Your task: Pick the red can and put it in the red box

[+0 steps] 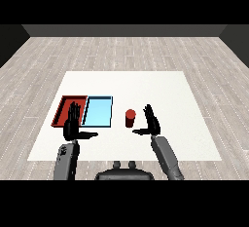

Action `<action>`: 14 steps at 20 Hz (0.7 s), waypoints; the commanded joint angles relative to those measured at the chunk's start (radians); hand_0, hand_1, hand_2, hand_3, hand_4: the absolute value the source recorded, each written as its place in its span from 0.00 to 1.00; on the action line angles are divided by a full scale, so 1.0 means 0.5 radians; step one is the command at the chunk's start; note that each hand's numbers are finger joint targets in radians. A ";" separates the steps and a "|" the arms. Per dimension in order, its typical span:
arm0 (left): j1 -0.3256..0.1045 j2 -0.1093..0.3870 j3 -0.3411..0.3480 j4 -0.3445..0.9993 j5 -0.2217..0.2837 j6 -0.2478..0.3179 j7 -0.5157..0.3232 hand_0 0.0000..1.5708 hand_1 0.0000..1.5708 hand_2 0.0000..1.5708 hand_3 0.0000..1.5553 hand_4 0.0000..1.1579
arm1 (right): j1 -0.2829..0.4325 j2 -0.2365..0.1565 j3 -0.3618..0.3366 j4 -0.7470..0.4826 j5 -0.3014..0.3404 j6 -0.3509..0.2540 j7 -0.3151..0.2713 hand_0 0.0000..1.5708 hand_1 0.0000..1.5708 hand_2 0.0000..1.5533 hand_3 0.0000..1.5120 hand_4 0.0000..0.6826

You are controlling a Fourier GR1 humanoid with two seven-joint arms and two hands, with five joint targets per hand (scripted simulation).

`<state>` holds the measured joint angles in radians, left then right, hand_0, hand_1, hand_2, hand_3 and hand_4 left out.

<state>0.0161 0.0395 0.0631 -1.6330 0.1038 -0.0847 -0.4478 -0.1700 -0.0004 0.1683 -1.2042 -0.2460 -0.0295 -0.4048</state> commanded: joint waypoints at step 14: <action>-0.191 0.033 0.061 0.191 0.018 -0.002 -0.027 0.00 0.00 0.00 0.00 0.00 | -0.364 0.001 0.102 0.559 -0.327 -0.042 -0.220 0.00 0.00 0.00 0.00 0.00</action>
<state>-0.0130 0.0472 0.0762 -1.6009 0.1185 -0.0949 -0.4556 -0.2830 -0.0001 0.2326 -1.0550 -0.3747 -0.0666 -0.4588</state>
